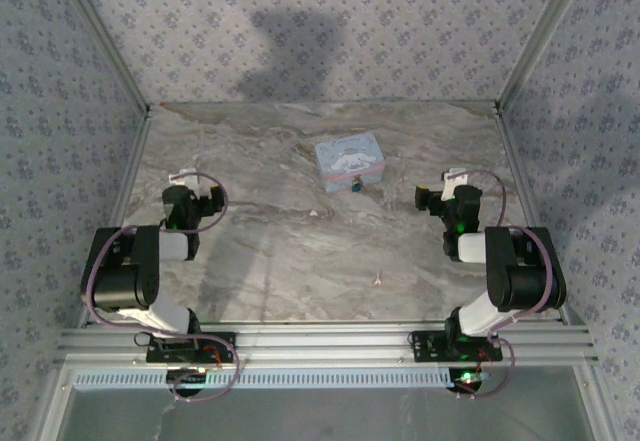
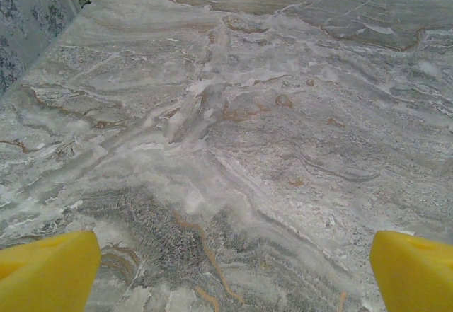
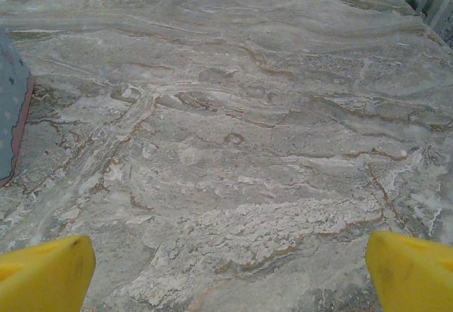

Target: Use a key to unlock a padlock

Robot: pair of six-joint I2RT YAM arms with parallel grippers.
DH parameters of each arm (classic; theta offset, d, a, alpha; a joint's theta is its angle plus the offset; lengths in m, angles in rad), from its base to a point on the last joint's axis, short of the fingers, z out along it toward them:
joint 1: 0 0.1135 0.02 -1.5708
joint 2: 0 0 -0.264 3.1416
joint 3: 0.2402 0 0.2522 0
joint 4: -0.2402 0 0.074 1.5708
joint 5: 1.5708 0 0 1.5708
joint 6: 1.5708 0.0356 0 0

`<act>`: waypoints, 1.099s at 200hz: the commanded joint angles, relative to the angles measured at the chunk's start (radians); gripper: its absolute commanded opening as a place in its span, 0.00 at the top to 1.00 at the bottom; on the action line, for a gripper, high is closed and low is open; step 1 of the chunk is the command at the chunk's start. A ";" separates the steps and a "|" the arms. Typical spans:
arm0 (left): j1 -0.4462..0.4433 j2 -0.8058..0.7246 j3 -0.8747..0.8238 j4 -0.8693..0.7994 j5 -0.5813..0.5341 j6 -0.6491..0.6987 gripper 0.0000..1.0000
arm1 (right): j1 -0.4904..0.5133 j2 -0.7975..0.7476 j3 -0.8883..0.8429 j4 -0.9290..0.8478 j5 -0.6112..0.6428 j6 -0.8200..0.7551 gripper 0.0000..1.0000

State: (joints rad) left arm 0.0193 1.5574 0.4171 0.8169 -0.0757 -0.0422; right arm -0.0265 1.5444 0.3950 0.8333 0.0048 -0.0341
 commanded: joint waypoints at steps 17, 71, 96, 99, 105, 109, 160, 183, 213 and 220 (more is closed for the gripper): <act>-0.002 -0.026 -0.009 0.001 -0.010 0.006 0.02 | -0.007 -0.017 -0.006 -0.017 0.012 0.009 0.00; -0.003 -0.026 -0.009 0.001 -0.009 0.007 0.02 | -0.012 -0.018 -0.004 -0.020 -0.002 0.013 0.00; -0.003 -0.026 -0.008 0.001 -0.009 0.006 0.02 | -0.013 -0.019 -0.005 -0.019 -0.002 0.013 0.00; -0.002 -0.026 -0.008 0.001 -0.010 0.005 0.02 | -0.013 -0.020 -0.005 -0.019 -0.001 0.013 0.00; -0.002 -0.026 -0.008 -0.001 -0.010 0.005 0.02 | -0.013 -0.019 -0.004 -0.019 -0.001 0.013 0.00; -0.003 -0.026 -0.008 0.000 -0.010 0.006 0.02 | -0.012 -0.020 -0.004 -0.019 -0.001 0.013 0.00; -0.016 -0.050 -0.017 -0.001 -0.028 0.010 0.02 | -0.016 -0.039 -0.007 -0.032 0.022 0.025 0.00; -0.043 -0.144 -0.018 -0.074 -0.069 0.033 0.02 | -0.019 -0.112 -0.005 -0.095 0.053 0.040 0.00; -0.056 -0.277 0.020 -0.253 -0.097 0.011 0.02 | -0.015 -0.242 0.024 -0.261 0.066 0.065 0.00; -0.055 -0.309 0.036 -0.302 -0.097 -0.015 0.02 | -0.015 -0.273 0.035 -0.308 0.068 0.085 0.00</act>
State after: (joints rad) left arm -0.0307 1.3396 0.4061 0.6830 -0.1326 -0.0277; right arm -0.0391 1.3647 0.3939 0.6983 0.0406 -0.0067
